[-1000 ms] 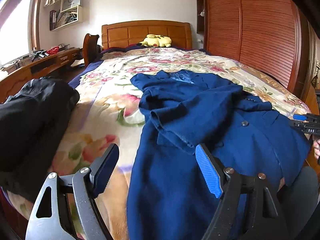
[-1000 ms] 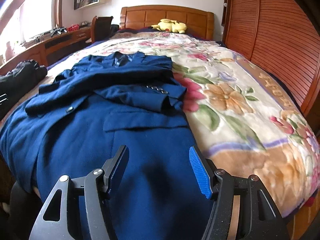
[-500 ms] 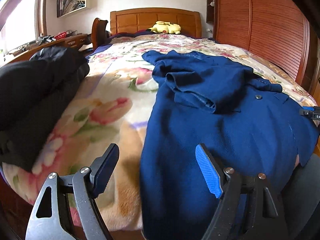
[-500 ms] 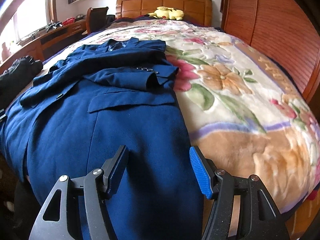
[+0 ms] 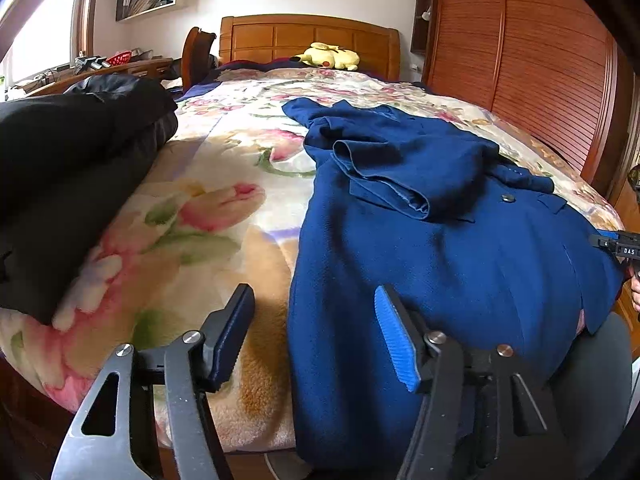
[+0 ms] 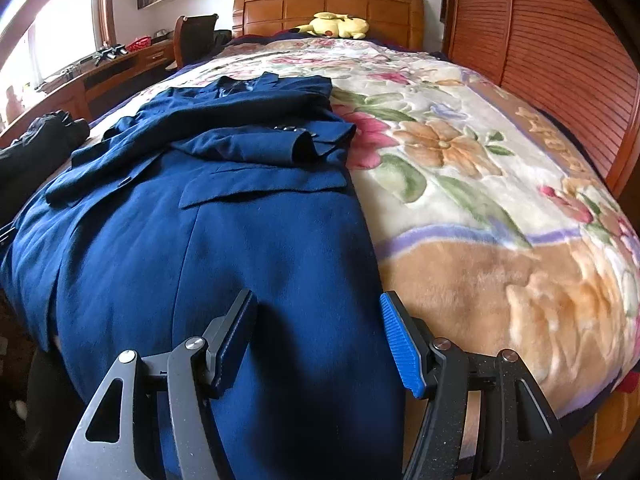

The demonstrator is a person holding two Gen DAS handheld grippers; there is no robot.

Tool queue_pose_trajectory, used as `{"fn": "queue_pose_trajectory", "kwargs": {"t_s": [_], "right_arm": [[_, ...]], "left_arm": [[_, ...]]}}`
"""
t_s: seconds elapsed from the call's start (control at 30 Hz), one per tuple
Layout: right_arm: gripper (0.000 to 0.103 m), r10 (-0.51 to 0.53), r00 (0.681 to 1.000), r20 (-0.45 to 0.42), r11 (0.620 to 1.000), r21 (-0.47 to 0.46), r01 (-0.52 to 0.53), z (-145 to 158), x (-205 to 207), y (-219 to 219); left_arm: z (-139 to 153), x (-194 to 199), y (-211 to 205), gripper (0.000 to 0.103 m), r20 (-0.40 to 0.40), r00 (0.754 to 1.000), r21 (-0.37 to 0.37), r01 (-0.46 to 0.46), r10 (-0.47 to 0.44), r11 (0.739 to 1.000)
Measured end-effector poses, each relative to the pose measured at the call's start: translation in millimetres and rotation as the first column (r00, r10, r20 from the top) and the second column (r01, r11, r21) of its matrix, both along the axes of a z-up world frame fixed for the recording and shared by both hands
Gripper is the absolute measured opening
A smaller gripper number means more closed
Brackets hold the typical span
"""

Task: Fold large clothes
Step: 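Grasp the jacket hem with both tools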

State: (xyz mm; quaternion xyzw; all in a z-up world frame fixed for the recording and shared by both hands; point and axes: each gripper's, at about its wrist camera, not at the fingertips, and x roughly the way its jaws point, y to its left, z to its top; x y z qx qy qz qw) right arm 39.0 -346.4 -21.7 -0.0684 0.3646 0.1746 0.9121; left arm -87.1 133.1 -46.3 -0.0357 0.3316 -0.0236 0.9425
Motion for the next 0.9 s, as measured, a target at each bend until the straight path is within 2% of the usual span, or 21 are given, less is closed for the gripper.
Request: {"fn": "queue_pose_trajectory", "kwargs": {"t_s": [0.13,0.2,0.33,0.4,0.43,0.47,0.63,0.9], "right_arm": [[0.065,0.021,1.000,-0.011,1.000,-0.001,-0.021,-0.5,-4.4,-1.5],[0.060,0.026,1.000,-0.012,1.000,0.003,-0.026,-0.5,-5.8,-1.6],[0.043,0.040,0.999,-0.020,0.999,0.024,-0.040,-1.6,-7.9,-2.0],[0.028,0.058,0.998,-0.019,0.998,0.039,-0.057,0.0,-9.8,-2.4],[0.013,0.068,0.998,-0.016,0.996,0.050,-0.068,1.7,-12.3,-2.5],[0.009,0.076,0.997,-0.007,0.995,0.059,-0.075,4.4,-14.1,-2.5],[0.005,0.088,0.994,0.063,0.989,0.117,-0.095,21.8,-23.8,-7.6],[0.005,0.088,0.968,0.235,0.967,0.212,-0.140,77.6,-56.2,-21.6]], "left_arm": [[0.4,0.0,-1.2,0.050,-0.001,1.000,-0.009,0.007,-0.007,1.000],[1.7,0.1,-4.8,0.032,-0.005,1.000,-0.011,0.029,-0.029,1.000],[4.0,0.6,-14.3,0.014,-0.017,0.999,0.010,0.038,-0.038,0.999],[8.2,-2.2,-18.6,0.005,-0.014,0.999,0.019,0.038,-0.038,0.999],[10.6,-4.1,-20.4,0.005,-0.009,0.999,0.021,0.041,-0.041,0.999],[13.8,-6.7,-22.2,0.004,0.000,0.999,0.026,0.044,-0.044,0.999],[45.3,-26.7,-31.6,0.003,0.089,0.994,0.035,0.056,-0.059,0.998],[102.9,-53.8,-49.6,0.003,0.230,0.968,0.062,0.083,-0.095,0.995]]}}
